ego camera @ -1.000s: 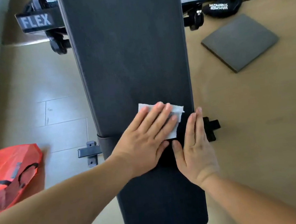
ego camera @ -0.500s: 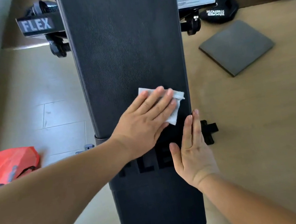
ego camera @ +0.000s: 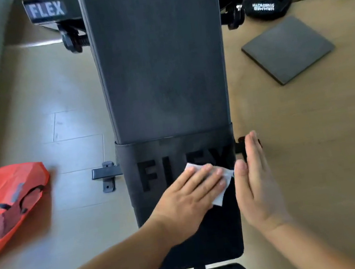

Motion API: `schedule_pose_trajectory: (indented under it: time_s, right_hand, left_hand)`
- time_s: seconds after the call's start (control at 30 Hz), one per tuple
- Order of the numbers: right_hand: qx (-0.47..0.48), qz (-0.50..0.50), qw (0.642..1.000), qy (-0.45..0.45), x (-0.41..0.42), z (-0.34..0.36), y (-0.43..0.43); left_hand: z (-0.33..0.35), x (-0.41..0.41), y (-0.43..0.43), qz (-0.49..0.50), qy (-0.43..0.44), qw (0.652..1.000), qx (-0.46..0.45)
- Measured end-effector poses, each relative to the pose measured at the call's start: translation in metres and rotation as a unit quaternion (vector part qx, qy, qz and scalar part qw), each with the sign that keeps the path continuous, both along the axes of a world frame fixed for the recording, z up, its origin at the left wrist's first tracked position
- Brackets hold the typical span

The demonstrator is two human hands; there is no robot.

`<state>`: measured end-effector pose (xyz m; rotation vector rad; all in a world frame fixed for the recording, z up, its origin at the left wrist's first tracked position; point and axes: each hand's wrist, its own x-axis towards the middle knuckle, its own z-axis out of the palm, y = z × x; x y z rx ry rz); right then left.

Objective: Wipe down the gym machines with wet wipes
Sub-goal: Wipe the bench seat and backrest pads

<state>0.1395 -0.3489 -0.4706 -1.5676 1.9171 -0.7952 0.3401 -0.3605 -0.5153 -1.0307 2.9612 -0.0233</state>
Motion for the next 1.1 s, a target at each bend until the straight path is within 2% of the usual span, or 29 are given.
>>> schedule_pose_trajectory:
  time_s: [0.13,0.23,0.3,0.4,0.6,0.67,0.73,0.87,0.93,1.03,1.1]
  right_hand:
    - [-0.061,0.139,0.977,0.148,0.022,0.009,-0.030]
    - [-0.079,0.206,0.945,0.240,0.036,0.010,-0.062]
    - [-0.090,0.211,0.929,0.292,0.045,0.002,-0.076]
    - [-0.106,0.158,0.918,0.349,0.054,-0.014,-0.076]
    - [-0.161,0.136,0.904,0.371,0.056,-0.026,-0.077]
    - [-0.173,0.141,0.903,0.368,0.056,-0.027,-0.076]
    - [-0.175,0.137,0.904,0.365,0.054,-0.027,-0.076]
    - [-0.192,0.140,0.904,0.355,0.054,-0.031,-0.077]
    - [-0.202,0.136,0.903,0.354,0.054,-0.033,-0.077]
    - [-0.215,0.133,0.901,0.353,0.054,-0.034,-0.078]
    - [-0.224,0.126,0.899,0.353,0.055,-0.035,-0.077]
  left_hand:
    - [0.000,0.056,0.010,-0.030,-0.060,0.998,-0.018]
    - [0.020,0.089,-0.033,0.080,-0.020,0.995,-0.051]
    - [0.025,0.093,-0.040,0.136,0.016,0.989,-0.056]
    - [0.004,0.071,-0.011,0.204,0.057,0.977,-0.027]
    - [-0.012,0.075,0.042,0.190,0.045,0.981,0.009]
    - [0.002,0.080,0.015,0.279,0.082,0.956,-0.022]
    - [0.021,0.073,-0.030,0.364,0.139,0.921,-0.009]
    - [0.029,0.050,-0.064,0.418,0.198,0.887,0.000]
    - [0.013,0.043,-0.036,0.414,0.197,0.889,-0.020]
    - [-0.015,0.040,0.026,0.369,0.146,0.918,-0.018]
    - [-0.024,0.045,0.038,0.341,0.123,0.932,-0.026]
